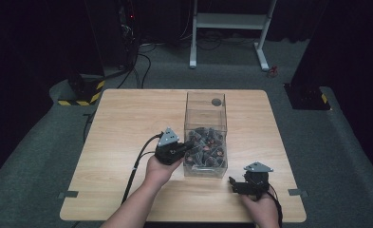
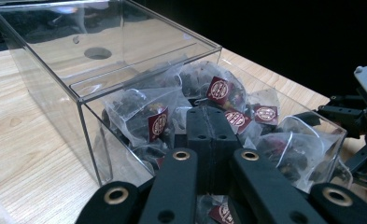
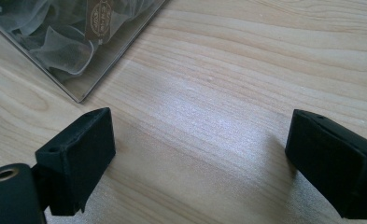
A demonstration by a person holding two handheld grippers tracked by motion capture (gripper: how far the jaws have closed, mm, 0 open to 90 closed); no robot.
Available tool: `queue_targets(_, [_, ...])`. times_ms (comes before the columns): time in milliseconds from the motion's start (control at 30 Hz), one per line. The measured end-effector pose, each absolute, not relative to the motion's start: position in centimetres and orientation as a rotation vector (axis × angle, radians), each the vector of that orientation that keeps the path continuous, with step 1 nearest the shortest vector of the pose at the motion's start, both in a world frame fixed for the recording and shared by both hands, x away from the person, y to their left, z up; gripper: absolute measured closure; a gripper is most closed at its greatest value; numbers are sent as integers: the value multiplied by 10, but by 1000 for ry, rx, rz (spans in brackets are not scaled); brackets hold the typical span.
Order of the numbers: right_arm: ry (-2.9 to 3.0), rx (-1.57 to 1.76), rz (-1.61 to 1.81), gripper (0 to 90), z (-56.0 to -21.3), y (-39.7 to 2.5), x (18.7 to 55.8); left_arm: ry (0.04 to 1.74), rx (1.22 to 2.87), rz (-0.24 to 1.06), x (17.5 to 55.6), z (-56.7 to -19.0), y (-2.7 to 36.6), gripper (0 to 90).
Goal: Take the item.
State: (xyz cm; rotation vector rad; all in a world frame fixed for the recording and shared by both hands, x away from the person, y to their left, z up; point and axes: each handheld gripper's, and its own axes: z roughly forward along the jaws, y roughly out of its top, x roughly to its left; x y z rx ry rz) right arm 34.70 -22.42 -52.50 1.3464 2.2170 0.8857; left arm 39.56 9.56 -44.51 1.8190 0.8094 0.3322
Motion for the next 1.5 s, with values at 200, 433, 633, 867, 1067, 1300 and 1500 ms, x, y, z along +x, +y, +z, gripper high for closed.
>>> queue_targets(200, [2217,1345,886,81,-525,-224,347,814,1791,316,395,-442,98,900])
queue_targets(433, [2217,1345,886,81,-525,-224,347,798,1768,331,393,-435,102,900])
queue_targets(633, [2217,1345,886,81,-525,-224,347,795,1750,344,390,-431,104,900])
queue_targets(867, [2217,1346,886,81,-525,-224,347,797,1750,357,389,-429,109,900])
queue_targets(1067, [2218,1345,886,81,-525,-224,347,801,1744,371,389,-426,114,900])
queue_targets(1300, [2218,1344,887,81,-525,-224,347,814,1731,382,389,-424,121,900])
queue_targets(1500, [2218,1345,887,81,-525,-224,347,824,1723,392,389,-423,127,900])
